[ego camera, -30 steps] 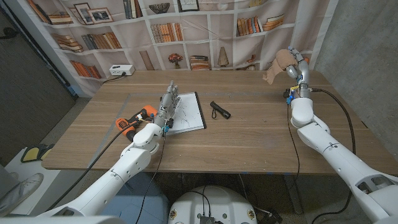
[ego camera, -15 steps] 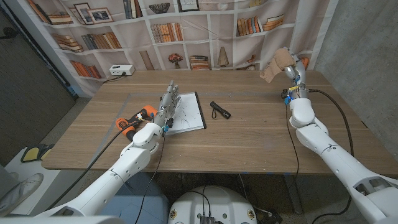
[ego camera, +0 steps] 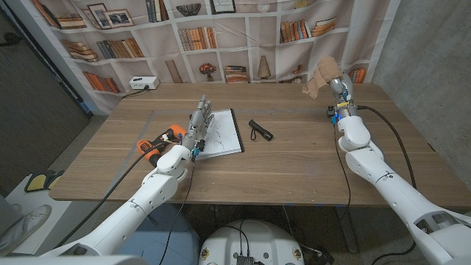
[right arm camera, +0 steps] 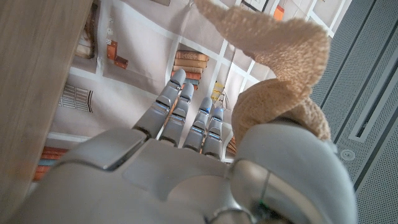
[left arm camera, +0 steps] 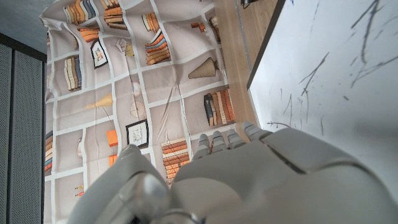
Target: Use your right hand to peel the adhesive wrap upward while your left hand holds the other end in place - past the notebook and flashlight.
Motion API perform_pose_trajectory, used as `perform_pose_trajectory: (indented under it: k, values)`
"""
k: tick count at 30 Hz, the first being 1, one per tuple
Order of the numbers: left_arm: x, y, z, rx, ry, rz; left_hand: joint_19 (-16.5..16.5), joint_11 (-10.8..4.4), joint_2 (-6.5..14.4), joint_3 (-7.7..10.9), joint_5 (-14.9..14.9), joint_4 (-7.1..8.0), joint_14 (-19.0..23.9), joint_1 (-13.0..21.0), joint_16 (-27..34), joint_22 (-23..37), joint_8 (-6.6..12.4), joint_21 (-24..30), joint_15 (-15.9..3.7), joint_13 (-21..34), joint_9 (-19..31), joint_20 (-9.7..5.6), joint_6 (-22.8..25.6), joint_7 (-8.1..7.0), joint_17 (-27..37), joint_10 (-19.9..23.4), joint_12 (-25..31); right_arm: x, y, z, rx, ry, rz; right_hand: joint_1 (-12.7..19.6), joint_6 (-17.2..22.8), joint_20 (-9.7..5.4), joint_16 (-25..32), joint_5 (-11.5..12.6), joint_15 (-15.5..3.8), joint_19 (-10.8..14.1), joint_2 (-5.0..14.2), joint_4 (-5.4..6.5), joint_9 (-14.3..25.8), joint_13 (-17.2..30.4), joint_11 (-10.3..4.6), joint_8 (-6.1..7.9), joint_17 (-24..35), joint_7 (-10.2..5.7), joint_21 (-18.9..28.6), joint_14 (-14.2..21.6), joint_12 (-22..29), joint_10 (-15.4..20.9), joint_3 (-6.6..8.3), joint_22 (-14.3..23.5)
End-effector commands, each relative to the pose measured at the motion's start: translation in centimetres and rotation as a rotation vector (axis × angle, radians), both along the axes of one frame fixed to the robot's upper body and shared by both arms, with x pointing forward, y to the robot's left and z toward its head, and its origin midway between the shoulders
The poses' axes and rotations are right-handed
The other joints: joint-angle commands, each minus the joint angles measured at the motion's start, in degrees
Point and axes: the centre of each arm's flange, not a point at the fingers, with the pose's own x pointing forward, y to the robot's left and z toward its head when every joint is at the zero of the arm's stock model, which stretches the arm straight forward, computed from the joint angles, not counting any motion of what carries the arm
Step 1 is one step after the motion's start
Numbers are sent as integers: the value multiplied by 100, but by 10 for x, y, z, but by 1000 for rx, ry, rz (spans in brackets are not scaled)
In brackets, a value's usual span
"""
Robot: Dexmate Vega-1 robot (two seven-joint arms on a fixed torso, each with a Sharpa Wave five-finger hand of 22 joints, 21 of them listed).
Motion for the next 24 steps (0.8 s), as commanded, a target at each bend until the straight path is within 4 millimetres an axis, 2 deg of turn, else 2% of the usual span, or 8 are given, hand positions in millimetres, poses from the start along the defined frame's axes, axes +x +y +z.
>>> perform_pose_trajectory:
  k: [1, 8, 9, 11, 17, 24]
  values:
    - [-1, 1, -1, 1, -2, 0, 24, -18, 5, 48, -16, 13, 16, -31, 3, 14, -16, 25, 1, 23, 23, 3, 19, -5, 14, 27, -2, -3, 18, -2, -23, 9, 89, -71, 24, 11, -12, 45, -709, 10, -7, 20, 8, -10, 50, 8, 6, 51, -8, -18, -44, 45, -46, 9]
    - [-1, -1, 1, 7, -9, -3, 22, -21, 5, 52, -16, 12, 11, -34, 0, 14, -10, 24, -2, 23, 23, 5, 34, -23, 13, 27, -2, -5, 30, -6, -46, 24, 124, -76, -2, 21, -53, 57, -661, 6, 9, 2, 4, -42, 102, 0, -35, 73, -38, -64, -105, 5, -47, 6]
    - [-1, -1, 1, 11, -9, -1, 23, -19, 7, 57, -14, 11, 14, -34, 1, 14, 4, 24, -2, 24, 23, -1, 75, -131, 13, 24, -4, -5, 31, -6, -46, 27, 131, -76, -6, 24, -63, 59, -653, 5, 12, -1, 3, -47, 107, -1, -41, 78, -43, -79, -117, -9, -46, 6]
    - [-1, -2, 0, 10, -10, -5, 24, -24, 16, 67, -10, 9, 20, -33, 3, 14, 31, 24, -16, 24, 23, 7, 160, -195, 13, 52, 7, -6, 34, -7, -53, 31, 136, -82, -36, 33, -75, 63, -634, -2, 23, -4, 2, -59, 112, -12, -54, 112, -57, -91, -136, -14, -46, 5]
    - [-1, -4, -1, -3, -23, 4, 64, -56, 42, 108, -5, -13, 83, 0, 20, 12, 50, 36, -46, 23, 24, -2, 262, -112, 8, 237, 72, -8, 40, -7, -63, 41, 159, -29, -114, 38, -134, 82, -593, -10, 48, -61, -2, -101, 146, -36, -111, 149, -103, -168, -212, -55, -25, 3]
    - [-6, -5, 7, 26, -68, 37, 130, -42, 46, 170, -11, -86, 167, 96, 31, 2, 92, 45, -67, 22, 26, -13, 449, -65, -2, 373, 107, -8, 48, -6, -72, 44, 185, 42, -238, 55, -206, 99, -542, -24, 71, -127, -5, -144, 177, -70, -167, 180, -154, -287, -289, -90, -1, 0]
